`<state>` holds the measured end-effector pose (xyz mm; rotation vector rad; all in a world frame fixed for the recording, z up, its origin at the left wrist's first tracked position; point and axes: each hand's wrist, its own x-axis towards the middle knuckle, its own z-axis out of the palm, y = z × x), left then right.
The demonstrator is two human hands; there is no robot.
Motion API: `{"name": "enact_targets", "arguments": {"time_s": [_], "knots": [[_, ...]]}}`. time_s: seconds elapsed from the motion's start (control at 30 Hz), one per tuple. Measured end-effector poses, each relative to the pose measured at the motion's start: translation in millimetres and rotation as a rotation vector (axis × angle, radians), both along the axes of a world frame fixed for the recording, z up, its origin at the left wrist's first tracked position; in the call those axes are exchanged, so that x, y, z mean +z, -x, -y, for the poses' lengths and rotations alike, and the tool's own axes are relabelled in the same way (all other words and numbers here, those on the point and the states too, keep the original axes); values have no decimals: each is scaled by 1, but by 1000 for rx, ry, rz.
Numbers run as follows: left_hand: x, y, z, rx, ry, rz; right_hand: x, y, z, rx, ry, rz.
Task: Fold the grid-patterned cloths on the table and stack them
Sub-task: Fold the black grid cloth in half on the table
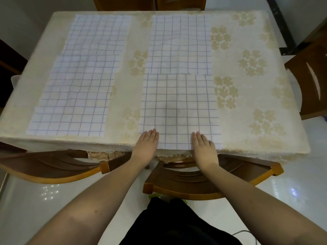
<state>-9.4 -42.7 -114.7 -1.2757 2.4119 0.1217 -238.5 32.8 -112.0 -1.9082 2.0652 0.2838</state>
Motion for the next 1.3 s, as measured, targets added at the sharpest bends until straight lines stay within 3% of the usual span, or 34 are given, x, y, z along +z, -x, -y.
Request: {"name": "enact_targets", "arguments": {"time_s": [0.17,0.33,0.5,0.67,1.0,1.3], "knots": [[7,-9,1,-109,12,27,13,0,-3,32,25,-53],[21,-24,6,-124,87,-176,26,2,-4,-3,-15,-124],[47,-43,13,-74,172,-356,53,-4,-2,-77,95,-127],[69,-63,21,-76,205,-430,88,-15,3,-82,134,-131],[124,-95,41,-124,-135,-328,147,-24,8,-73,-84,-113],[154,-85,90,-7,53,-463,159,-36,49,-99,446,-125]]}}
